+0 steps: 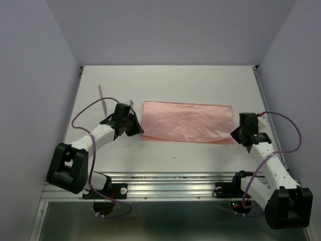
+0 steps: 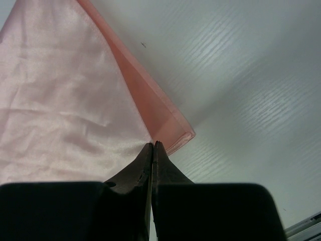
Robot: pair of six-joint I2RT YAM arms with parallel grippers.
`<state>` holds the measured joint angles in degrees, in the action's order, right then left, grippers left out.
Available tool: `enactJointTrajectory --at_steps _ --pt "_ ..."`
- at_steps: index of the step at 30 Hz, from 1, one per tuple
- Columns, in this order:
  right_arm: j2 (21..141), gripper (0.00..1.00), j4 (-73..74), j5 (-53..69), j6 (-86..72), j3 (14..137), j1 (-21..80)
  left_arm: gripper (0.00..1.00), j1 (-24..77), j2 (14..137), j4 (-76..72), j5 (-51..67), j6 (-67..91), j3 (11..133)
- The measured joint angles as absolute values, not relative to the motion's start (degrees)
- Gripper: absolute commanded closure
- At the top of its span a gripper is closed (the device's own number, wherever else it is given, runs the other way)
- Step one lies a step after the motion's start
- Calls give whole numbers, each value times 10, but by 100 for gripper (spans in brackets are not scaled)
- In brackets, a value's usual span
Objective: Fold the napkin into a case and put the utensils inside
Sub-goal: Fold and flatten the napkin at the center of the board.
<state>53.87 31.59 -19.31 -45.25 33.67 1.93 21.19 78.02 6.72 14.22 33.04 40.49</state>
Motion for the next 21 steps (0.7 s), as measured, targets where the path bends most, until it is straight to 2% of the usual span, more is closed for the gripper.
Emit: enactJointTrajectory --at_steps 11,12,13,14,15,16,17,18,20,21 --pt "537 99 340 -189 -460 343 19 100 213 763 74 142 327 407" --pt "538 85 341 -188 -462 342 19 100 213 764 70 144 328 402" --pt "538 85 341 -188 -464 340 19 100 213 764 69 144 329 399" --pt "538 64 344 -188 -467 339 19 98 213 766 69 145 329 395" --pt "540 56 345 -187 -469 338 19 88 213 768 69 146 329 393" --pt "541 46 345 -187 -471 338 19 59 213 777 69 147 329 393" --pt "545 42 345 -189 -473 338 20 59 213 786 69 148 326 393" --pt "550 39 345 -188 -475 338 19 43 213 797 70 150 325 394" --pt "558 34 345 -189 -475 339 19 31 213 814 74 151 322 396" --pt "560 32 345 -190 -474 340 19 30 213 819 79 151 318 398"
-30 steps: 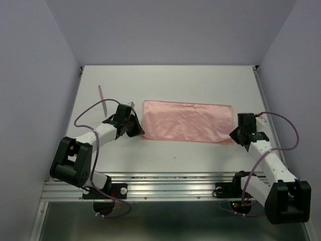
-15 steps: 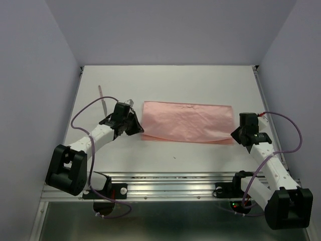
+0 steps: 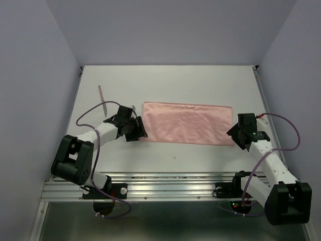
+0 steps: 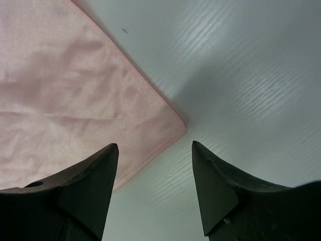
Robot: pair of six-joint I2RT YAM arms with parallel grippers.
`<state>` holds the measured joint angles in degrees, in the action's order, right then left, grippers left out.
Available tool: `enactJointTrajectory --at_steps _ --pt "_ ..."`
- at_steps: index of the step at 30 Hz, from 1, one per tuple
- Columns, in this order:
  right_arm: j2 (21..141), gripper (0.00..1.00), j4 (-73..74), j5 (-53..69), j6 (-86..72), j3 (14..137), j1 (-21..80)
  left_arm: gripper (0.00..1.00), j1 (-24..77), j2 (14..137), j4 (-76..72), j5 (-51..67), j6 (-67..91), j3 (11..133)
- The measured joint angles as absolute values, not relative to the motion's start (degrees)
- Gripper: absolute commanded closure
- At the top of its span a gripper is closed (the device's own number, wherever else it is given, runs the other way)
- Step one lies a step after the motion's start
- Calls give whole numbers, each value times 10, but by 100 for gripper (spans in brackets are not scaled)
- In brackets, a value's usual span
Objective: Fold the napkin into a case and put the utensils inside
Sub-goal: Fold and flatten the napkin at the center of the board, then smooth out the rectangle-folded napkin at the center of the board.
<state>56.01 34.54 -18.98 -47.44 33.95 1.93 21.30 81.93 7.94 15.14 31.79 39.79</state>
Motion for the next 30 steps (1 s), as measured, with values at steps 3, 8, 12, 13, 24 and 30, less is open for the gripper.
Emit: enactJointTrajectory --at_steps 3,8,12,13,24,30 --pt "562 29 343 -191 -464 352 19 25 213 824 105 145 314 420" --pt "619 51 288 -159 -436 421 20 33 222 836 128 117 306 535" --pt "733 54 215 -103 -421 489 43 42 249 920 107 115 300 671" --pt "766 62 200 -84 -418 510 55 44 254 943 98 118 300 696" --pt "1080 80 92 95 -407 722 133 71 276 1200 76 202 321 901" --pt "1165 79 85 120 -412 780 140 75 276 1260 83 222 323 957"
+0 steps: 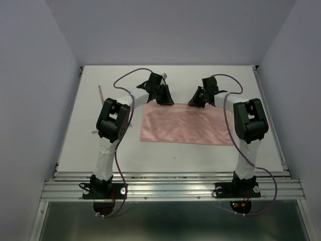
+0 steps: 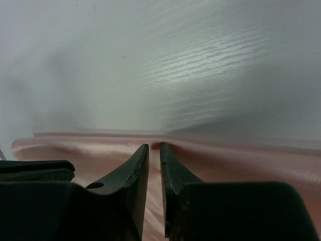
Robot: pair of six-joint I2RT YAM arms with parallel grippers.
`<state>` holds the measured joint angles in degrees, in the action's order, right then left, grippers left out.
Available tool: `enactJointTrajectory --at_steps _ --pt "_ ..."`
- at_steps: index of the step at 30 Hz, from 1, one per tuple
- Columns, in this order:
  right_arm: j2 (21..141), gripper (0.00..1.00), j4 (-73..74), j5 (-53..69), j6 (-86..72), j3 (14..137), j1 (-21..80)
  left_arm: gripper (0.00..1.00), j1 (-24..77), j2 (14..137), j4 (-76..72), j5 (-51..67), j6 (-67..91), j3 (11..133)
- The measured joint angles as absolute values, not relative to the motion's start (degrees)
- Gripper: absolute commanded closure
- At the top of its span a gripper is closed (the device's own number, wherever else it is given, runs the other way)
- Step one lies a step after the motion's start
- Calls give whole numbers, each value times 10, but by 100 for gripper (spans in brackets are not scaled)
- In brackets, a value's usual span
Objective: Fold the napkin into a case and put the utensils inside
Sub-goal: Smooth out the rectangle-folded napkin at the center of the board.
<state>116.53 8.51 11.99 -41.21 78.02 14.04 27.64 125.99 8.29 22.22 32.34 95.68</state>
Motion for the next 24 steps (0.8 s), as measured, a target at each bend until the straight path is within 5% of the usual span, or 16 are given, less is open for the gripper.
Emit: enactJointTrajectory --at_steps 15,24 --pt "1192 78 88 94 -401 793 126 75 269 1291 70 209 296 943" --pt "1127 79 91 94 -362 708 -10 74 261 1280 37 223 296 914"
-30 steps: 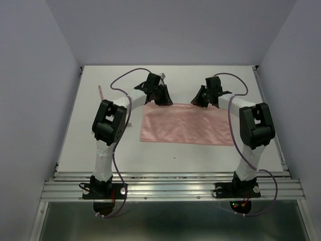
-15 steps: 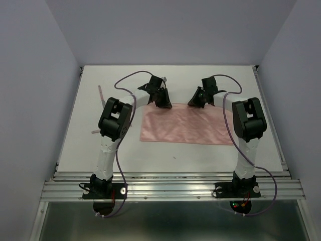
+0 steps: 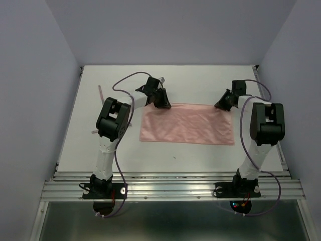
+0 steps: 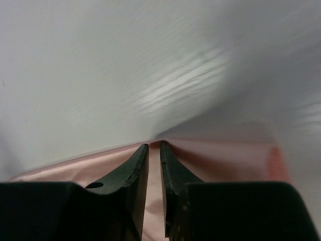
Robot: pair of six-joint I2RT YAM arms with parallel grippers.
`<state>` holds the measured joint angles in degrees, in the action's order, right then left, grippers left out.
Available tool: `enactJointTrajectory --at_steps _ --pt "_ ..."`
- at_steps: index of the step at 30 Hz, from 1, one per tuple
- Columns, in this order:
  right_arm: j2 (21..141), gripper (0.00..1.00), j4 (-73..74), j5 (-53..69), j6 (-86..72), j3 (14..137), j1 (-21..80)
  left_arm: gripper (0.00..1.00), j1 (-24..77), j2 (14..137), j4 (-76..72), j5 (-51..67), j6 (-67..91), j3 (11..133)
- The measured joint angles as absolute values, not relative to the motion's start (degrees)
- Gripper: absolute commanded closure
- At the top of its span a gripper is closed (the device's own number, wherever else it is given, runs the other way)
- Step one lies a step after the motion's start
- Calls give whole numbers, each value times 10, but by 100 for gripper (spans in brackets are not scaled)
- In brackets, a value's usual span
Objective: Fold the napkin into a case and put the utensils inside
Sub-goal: Smooth out the rectangle-folded napkin at the center of the board.
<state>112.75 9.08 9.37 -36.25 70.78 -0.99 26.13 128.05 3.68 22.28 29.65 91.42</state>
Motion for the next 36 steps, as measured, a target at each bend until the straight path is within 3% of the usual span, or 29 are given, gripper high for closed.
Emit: enactJointTrajectory --at_steps 8,24,36 --pt "1081 79 98 68 -345 652 -91 74 261 1278 43 218 296 914" --pt "1081 79 96 60 -332 652 -92 74 137 1221 76 189 281 849" --pt "1081 78 99 65 -332 654 -93 70 131 1205 58 176 293 824"
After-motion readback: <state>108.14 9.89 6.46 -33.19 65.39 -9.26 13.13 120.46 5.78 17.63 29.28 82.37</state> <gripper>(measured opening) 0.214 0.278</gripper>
